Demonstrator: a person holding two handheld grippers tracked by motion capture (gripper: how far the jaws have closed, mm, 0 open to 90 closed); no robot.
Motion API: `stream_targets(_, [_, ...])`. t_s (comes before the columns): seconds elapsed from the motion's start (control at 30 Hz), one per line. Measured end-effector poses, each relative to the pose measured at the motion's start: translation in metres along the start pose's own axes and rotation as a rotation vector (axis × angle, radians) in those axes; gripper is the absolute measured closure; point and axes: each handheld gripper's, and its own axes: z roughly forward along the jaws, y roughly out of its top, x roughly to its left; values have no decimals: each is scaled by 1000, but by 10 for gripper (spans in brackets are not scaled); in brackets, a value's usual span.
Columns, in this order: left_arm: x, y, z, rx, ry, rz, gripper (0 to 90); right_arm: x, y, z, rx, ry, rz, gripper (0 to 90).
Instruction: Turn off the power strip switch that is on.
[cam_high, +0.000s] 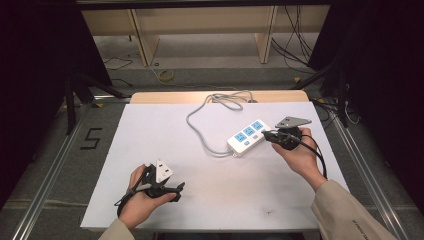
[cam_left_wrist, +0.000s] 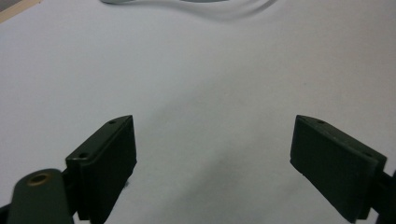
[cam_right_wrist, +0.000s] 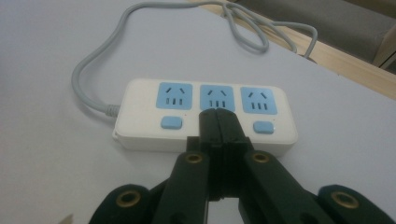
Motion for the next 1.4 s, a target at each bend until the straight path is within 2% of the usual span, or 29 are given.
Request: stream_targets(1.4, [-2,1,0,3,-9,9,141,-9,9,19,27,-11,26,900])
